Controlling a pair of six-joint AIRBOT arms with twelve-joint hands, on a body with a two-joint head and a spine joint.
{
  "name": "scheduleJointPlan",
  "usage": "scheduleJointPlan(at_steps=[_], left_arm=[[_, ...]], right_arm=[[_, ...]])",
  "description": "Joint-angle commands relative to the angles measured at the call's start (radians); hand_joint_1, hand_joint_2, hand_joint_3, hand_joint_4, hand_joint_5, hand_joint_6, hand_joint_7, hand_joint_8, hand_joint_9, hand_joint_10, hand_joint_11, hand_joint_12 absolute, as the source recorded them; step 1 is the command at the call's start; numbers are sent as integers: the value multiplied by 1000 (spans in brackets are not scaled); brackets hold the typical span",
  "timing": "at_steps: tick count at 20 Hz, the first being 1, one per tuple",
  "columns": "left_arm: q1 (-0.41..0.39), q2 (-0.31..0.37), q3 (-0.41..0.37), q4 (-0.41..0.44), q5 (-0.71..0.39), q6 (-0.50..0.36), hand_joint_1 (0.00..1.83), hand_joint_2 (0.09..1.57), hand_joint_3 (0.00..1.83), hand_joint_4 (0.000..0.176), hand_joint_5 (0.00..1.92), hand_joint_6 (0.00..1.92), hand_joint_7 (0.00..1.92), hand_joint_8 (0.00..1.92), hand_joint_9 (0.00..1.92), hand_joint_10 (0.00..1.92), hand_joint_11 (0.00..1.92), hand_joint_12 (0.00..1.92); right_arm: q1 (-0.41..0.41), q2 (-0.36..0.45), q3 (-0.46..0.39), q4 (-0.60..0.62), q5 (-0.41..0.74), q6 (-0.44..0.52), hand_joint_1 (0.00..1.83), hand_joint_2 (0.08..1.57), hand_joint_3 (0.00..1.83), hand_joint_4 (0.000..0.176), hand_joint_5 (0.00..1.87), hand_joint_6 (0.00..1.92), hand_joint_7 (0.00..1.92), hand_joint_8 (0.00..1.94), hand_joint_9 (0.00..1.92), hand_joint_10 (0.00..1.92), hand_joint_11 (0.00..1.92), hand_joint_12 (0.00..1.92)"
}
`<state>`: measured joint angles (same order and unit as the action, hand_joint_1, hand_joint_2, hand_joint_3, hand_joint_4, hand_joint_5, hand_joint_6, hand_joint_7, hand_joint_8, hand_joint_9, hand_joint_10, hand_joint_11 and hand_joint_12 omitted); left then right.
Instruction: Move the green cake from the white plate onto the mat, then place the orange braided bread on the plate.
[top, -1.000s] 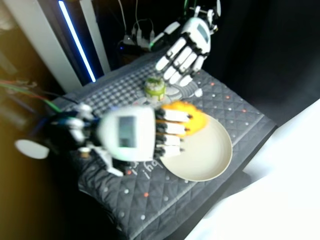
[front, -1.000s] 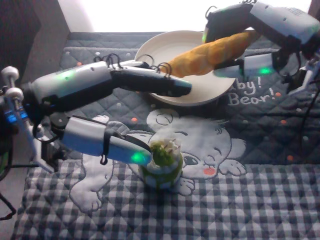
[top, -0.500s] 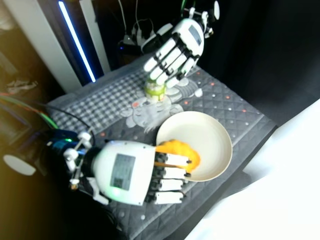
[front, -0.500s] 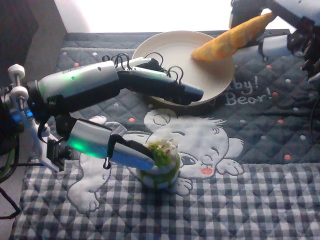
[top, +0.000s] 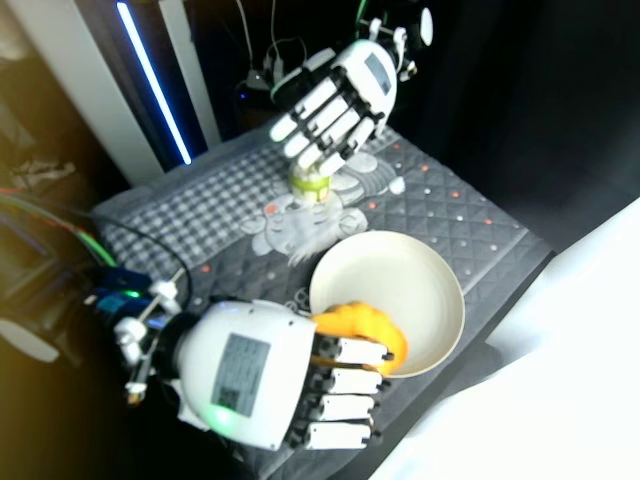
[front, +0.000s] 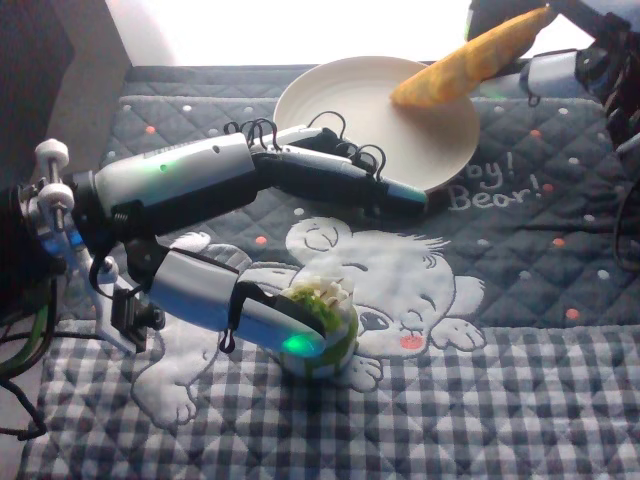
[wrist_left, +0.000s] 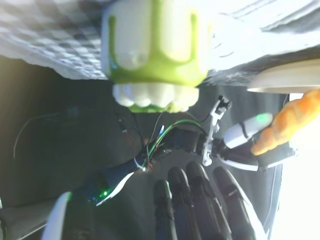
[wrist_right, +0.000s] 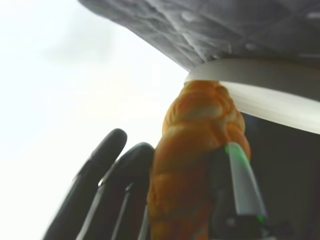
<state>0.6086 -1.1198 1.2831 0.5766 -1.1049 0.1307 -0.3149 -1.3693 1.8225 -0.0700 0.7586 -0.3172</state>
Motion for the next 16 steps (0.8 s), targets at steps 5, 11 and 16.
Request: scheduleJointPlan(at_steps=[5, 11, 16], left_arm=[[20, -1, -1, -66, -122, -12, 984, 988, 6, 0, 834, 18, 768, 11, 655, 30, 87, 987], [40, 1, -5, -84, -127, -14, 833, 910, 0, 34, 601, 0, 642, 0, 568, 0, 24, 1017], [55, 9, -9, -93, -122, -15, 933, 1059, 16, 45, 808, 14, 731, 6, 644, 20, 1, 1170]], right_arm=[[11, 13, -1, -2, 112, 19, 830, 810, 6, 175, 1, 0, 1, 0, 12, 1, 67, 247], [11, 24, -38, -34, 127, 25, 766, 784, 0, 176, 0, 0, 0, 0, 0, 0, 66, 245], [11, 61, -90, -68, 154, 25, 689, 821, 0, 176, 0, 0, 0, 0, 0, 0, 3, 356]])
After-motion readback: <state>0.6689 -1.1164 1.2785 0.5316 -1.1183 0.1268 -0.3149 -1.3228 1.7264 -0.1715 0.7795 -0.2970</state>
